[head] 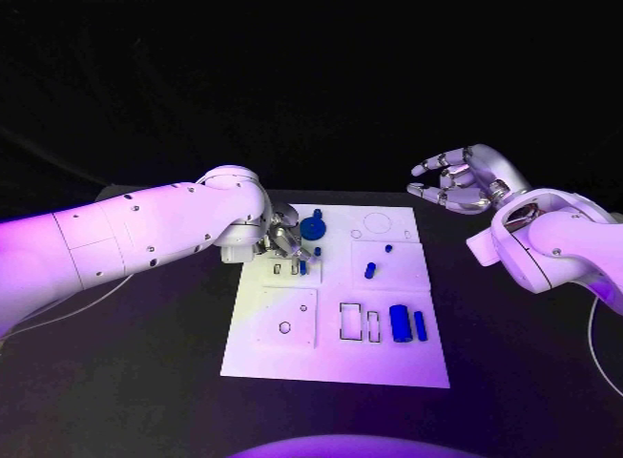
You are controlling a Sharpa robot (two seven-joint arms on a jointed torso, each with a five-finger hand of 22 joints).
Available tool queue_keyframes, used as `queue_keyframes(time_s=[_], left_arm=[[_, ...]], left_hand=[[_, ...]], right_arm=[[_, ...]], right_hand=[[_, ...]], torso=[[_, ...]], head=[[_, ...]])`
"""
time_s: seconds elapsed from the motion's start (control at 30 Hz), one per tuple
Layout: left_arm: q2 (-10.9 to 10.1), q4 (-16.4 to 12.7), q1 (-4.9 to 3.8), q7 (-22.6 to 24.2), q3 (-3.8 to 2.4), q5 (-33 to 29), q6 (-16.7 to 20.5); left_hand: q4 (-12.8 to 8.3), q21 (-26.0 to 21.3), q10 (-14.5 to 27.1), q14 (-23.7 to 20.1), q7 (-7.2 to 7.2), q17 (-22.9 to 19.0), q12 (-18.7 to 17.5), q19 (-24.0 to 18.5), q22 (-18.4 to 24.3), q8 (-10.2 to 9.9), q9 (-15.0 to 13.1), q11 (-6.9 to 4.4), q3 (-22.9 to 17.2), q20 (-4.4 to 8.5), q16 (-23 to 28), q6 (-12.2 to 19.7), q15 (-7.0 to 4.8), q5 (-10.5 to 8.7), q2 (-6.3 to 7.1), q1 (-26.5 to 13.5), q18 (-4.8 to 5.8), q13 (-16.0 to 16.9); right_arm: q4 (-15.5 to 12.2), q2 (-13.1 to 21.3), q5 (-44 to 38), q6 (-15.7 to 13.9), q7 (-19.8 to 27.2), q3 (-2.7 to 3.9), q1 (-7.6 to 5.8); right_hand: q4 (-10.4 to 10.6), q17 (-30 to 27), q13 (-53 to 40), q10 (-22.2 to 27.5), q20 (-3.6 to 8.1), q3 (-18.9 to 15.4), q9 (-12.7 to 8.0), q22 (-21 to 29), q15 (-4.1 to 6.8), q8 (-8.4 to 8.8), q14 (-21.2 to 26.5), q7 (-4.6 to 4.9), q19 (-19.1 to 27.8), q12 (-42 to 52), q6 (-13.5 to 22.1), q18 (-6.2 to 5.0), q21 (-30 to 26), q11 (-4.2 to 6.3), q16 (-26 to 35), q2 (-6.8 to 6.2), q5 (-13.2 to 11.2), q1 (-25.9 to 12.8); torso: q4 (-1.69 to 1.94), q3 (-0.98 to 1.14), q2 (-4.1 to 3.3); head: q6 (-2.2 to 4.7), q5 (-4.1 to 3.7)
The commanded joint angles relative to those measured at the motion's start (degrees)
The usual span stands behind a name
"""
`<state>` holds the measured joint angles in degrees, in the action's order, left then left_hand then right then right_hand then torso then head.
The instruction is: Assemble the parts on the task board
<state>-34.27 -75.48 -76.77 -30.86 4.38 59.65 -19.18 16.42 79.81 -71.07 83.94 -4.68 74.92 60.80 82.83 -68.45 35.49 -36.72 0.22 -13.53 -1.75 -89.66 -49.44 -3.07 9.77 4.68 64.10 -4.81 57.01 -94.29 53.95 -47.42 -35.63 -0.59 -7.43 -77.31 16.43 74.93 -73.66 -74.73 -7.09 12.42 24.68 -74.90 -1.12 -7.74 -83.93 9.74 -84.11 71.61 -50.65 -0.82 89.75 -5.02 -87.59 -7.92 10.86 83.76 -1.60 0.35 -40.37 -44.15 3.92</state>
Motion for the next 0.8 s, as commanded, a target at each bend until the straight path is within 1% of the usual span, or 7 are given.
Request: queue_keyframes(time_s=[0.03, 0.27, 0.53, 0.73, 0.8], left_arm=[[0.12, -0.2, -0.05, 0.04, 0.01, -1.28, -1.55], [0.09, -0.24, -0.05, 0.06, 0.04, -1.55, -1.63], [0.15, -0.26, -0.05, 0.06, 0.06, -1.74, -1.64], [0.34, -0.11, -0.04, 0.03, 0.15, -1.87, -1.9], [0.4, 0.0, -0.04, 0.02, 0.22, -1.93, -1.97]], left_hand=[[0.15, 0.28, 0.21, 6.06, 0.17, 15.08, 0.33, 0.26, -0.17, 0.19, -0.13, 0.05, -0.52, 0.0, -0.34, 0.45, -0.38, 0.18, 0.1, 0.85, 0.84, 0.11], [0.16, 0.3, 0.23, 6.06, 0.17, 15.08, 0.33, 0.25, -0.19, 0.18, -0.19, 0.05, -0.64, -0.01, -0.34, 0.47, -0.37, 0.19, 0.05, 1.02, 0.84, 0.11], [0.14, 0.41, 0.22, 6.06, 0.18, 15.08, 0.45, 0.26, -0.39, 0.12, -0.44, 0.03, -1.27, -0.03, -0.34, 0.52, -0.37, 0.25, -0.14, 1.83, 0.86, 0.24], [0.16, 0.54, 0.08, 6.06, 0.18, 15.08, 0.68, 0.32, -0.63, 0.1, -0.51, 0.03, -1.47, -0.03, -0.34, 0.53, -0.37, 0.26, -0.24, 2.03, 0.9, 0.5], [0.16, 0.54, 0.08, 6.06, 0.18, 15.08, 0.68, 0.32, -0.63, 0.1, -0.51, 0.03, -1.47, -0.03, -0.34, 0.53, -0.37, 0.26, -0.24, 2.03, 0.9, 0.5]], right_arm=[[0.1, -0.12, -1.06, 0.93, -0.33, -0.01, 0.1], [0.24, -0.21, -1.19, 0.97, -0.41, -0.01, 0.16], [0.27, -0.27, -1.23, 1.03, -0.42, -0.02, 0.19], [0.26, -0.28, -1.23, 1.05, -0.43, -0.03, 0.2], [0.25, -0.27, -1.24, 1.03, -0.49, -0.03, 0.2]], right_hand=[[0.12, 9.48, 0.09, 0.28, 0.41, 0.23, -0.07, -15.1, 0.45, -0.37, -4.64, 0.17, -5.89, -0.18, 0.33, 0.82, 0.25, 0.06, 0.18, 0.06, 0.18, -0.76], [0.12, 9.48, 0.09, 0.28, 0.41, 0.23, -0.07, -15.1, 0.45, -0.37, -4.64, 0.17, -5.89, -0.18, 0.33, 0.82, 0.25, 0.06, 0.18, 0.06, 0.18, -0.76], [0.12, 9.48, 0.09, 0.28, 0.41, 0.23, -0.07, -15.1, 0.45, -0.37, -4.64, 0.17, -5.89, -0.18, 0.33, 0.82, 0.25, 0.06, 0.18, 0.06, 0.18, -0.76], [0.09, 9.47, 0.09, 0.25, 0.42, 0.31, -0.09, -15.1, 0.46, -0.44, -4.64, 0.15, -5.89, -0.16, 0.32, 0.82, 0.25, 0.08, 0.2, 0.1, 0.26, -0.87], [0.09, 9.47, 0.09, 0.25, 0.42, 0.31, -0.09, -15.1, 0.46, -0.44, -4.64, 0.15, -5.89, -0.16, 0.32, 0.82, 0.25, 0.08, 0.2, 0.1, 0.26, -0.87]], torso=[[0.01, 0.02, -0.04], [0.04, 0.03, -0.04], [-0.04, 0.04, -0.09], [-0.08, 0.05, -0.13], [-0.09, 0.05, -0.15]], head=[[-0.1, 0.02], [-0.21, 0.04], [-0.19, 0.08], [-0.4, 0.06], [-0.38, 0.01]])
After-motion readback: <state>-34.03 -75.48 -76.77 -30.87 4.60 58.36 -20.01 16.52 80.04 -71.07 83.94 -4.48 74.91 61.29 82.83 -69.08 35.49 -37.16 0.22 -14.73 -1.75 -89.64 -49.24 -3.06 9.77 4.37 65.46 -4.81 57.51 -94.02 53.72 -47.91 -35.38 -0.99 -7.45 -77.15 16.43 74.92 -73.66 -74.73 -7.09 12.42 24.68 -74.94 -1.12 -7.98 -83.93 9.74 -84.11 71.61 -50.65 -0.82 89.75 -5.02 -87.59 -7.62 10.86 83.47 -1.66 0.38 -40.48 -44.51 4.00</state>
